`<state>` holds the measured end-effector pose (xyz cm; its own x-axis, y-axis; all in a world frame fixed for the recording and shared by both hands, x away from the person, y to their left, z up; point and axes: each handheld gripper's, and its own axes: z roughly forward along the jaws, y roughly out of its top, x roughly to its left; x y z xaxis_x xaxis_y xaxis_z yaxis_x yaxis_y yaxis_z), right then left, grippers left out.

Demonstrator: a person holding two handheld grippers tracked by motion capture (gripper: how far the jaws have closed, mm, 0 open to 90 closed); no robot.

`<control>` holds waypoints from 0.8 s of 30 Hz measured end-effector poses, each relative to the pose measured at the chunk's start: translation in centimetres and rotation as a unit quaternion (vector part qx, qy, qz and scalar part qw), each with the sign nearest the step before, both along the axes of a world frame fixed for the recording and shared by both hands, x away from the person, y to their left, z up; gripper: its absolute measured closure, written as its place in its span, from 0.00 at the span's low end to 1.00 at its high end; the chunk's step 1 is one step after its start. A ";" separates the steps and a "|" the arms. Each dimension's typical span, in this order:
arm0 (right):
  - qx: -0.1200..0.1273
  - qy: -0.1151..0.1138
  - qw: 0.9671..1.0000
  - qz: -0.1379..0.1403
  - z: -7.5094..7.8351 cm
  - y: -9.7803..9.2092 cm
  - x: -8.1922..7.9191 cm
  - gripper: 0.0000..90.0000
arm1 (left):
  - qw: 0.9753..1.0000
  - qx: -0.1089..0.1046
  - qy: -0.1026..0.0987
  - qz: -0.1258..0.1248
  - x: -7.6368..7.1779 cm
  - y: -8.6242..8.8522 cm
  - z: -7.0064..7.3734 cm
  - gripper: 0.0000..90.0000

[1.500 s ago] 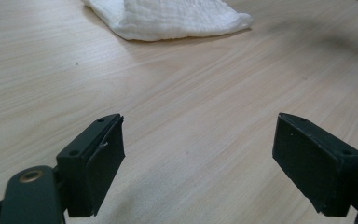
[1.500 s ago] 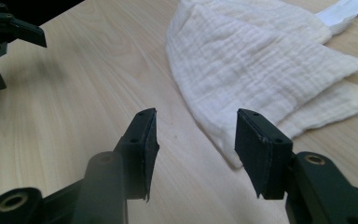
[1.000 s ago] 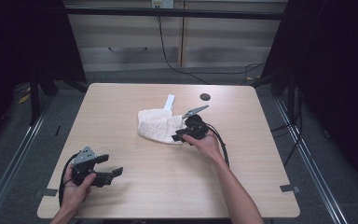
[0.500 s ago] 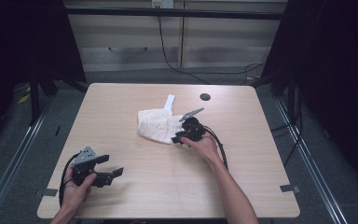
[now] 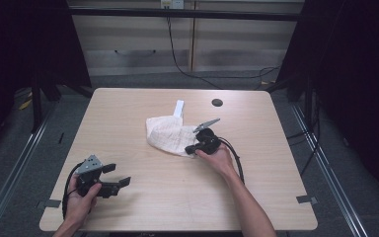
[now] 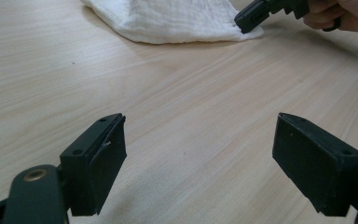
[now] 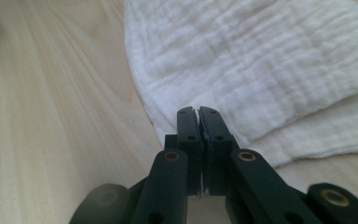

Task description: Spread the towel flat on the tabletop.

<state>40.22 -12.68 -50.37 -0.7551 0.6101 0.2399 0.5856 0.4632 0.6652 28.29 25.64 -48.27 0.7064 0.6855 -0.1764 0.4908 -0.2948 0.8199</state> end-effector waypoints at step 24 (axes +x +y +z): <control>0.004 0.001 1.000 0.018 0.1 -1.6 -5.2 0.98 | 1.000 0.010 0.013 0.004 0.2 -0.5 -0.3 0.23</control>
